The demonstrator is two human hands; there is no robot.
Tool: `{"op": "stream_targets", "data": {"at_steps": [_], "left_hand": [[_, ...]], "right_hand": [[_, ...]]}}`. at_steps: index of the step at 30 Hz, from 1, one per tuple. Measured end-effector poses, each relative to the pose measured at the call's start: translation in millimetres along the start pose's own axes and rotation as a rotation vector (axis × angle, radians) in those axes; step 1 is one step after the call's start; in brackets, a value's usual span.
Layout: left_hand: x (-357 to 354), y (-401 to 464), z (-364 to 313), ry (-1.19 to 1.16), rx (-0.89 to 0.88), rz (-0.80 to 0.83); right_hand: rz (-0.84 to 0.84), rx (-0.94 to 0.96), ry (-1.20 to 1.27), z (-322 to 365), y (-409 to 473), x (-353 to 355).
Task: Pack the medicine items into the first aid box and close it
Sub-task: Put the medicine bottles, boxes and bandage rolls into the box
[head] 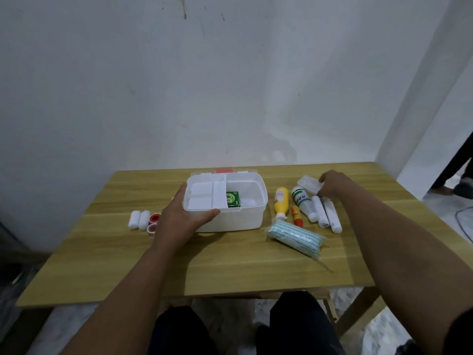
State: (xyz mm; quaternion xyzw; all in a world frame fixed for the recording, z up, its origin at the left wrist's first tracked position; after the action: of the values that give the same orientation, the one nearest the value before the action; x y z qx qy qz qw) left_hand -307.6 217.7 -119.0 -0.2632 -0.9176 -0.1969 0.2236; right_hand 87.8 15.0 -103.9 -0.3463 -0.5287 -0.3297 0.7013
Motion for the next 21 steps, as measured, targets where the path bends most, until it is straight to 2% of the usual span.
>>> {"op": "stream_targets", "data": {"at_steps": [5, 9, 12, 16, 21], "left_hand": [[1, 0, 2, -0.008, -0.001, -0.005], [2, -1, 1, -0.011, 0.017, -0.02], [2, -1, -3, -0.002, 0.009, -0.013], [1, 0, -2, 0.004, 0.008, 0.007], [1, 2, 3, 0.012, 0.023, 0.017]], "right_hand": [[-0.098, 0.046, 0.023, 17, -11, 27], [-0.152, 0.219, 0.162, 63, -25, 69], [-0.097, 0.389, 0.207, 109, -45, 91], [0.018, 0.557, 0.023, 166, -80, 96], [0.095, 0.553, -0.3, 200, -93, 66]]}}
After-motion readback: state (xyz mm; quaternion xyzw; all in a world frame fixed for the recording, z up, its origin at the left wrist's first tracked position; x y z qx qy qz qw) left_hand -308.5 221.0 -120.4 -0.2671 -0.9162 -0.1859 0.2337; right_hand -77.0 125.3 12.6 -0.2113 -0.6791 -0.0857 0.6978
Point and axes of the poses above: each hand's wrist, its own y-axis towards the middle knuckle, its own x-axis out of the back of the hand, z = x × y, the point moved 3 cm from there along y, towards the middle knuckle, and after that the axes turned 1 degree about x, right-handed, at the moved point
